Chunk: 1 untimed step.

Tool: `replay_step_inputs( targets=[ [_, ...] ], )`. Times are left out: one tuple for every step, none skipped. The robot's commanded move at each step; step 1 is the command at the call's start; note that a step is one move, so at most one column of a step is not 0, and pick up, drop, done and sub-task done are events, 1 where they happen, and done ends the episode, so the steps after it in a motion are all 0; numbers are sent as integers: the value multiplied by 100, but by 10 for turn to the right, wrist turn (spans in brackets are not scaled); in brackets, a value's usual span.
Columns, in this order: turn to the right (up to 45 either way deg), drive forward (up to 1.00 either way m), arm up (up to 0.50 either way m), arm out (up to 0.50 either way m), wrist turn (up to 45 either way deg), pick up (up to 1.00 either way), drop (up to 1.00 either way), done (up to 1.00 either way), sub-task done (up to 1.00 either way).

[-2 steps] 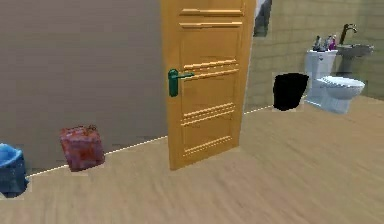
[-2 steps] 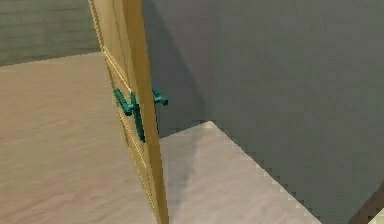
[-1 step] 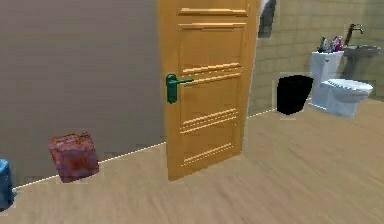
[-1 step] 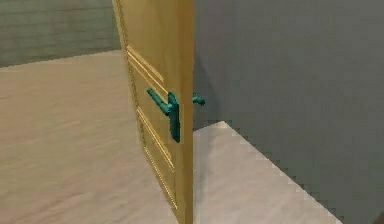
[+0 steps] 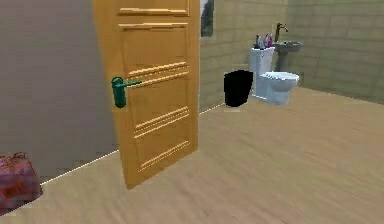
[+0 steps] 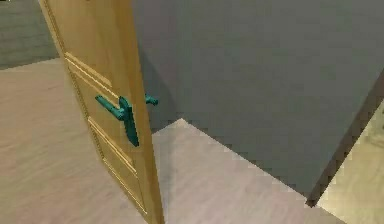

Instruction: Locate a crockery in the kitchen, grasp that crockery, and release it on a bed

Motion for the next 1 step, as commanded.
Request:
replay_step_inputs(
  targets=[
    [0,35,0,0,0,0,0,0,0]
  ],
)
